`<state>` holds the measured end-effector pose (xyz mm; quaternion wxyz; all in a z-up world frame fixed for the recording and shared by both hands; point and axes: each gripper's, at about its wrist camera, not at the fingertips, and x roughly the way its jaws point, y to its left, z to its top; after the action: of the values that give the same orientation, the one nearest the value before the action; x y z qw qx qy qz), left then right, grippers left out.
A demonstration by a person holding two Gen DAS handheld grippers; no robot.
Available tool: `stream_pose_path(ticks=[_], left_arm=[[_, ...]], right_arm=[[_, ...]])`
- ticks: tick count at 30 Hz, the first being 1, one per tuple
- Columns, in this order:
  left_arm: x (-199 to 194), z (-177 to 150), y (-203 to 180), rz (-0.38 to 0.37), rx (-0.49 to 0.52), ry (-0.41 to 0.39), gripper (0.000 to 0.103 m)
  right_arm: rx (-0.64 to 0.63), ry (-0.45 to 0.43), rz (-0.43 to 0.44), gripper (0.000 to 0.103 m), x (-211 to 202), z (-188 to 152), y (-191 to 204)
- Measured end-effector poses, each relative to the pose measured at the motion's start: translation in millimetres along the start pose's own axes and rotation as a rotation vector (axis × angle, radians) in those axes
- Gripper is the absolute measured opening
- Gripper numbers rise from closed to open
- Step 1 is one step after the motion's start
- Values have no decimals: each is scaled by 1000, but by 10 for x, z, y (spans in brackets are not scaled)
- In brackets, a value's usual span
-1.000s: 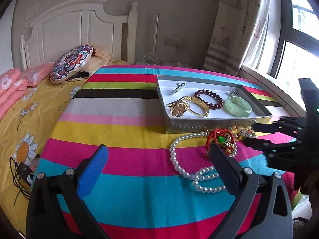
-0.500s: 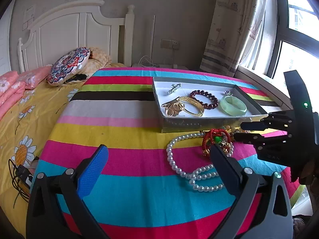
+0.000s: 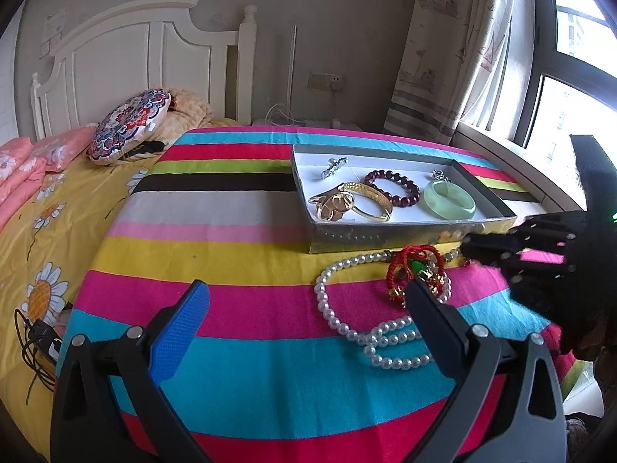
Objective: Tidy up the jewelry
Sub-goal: 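Close the right gripper on the multicolour bead bracelet, then close the left gripper on the red string bracelet with gold charms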
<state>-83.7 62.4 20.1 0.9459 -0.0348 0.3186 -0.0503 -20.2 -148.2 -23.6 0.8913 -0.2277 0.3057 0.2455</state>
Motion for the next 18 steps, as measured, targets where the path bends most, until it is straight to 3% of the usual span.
stream_pose_path(ticks=[8,11,14,15,18], left_arm=[[82,62,-225,-36,106,69,99],[185,126,-384,-70,143,112,87],[381,186,-527,-98,168,171,57],[436,195,-557,-98,174,185,51],[587,213,-621,-83,185,210,50]], right_arm=[[105,-133,-17,11,-480,-45,-280],[144,-176,-10,11,-618,-76,-371],[153,-195,-7,11,-714,-117,-398],[158,-200,-2,11,-736,-127,-411],[169,-217,4,11,-812,-177,-447]])
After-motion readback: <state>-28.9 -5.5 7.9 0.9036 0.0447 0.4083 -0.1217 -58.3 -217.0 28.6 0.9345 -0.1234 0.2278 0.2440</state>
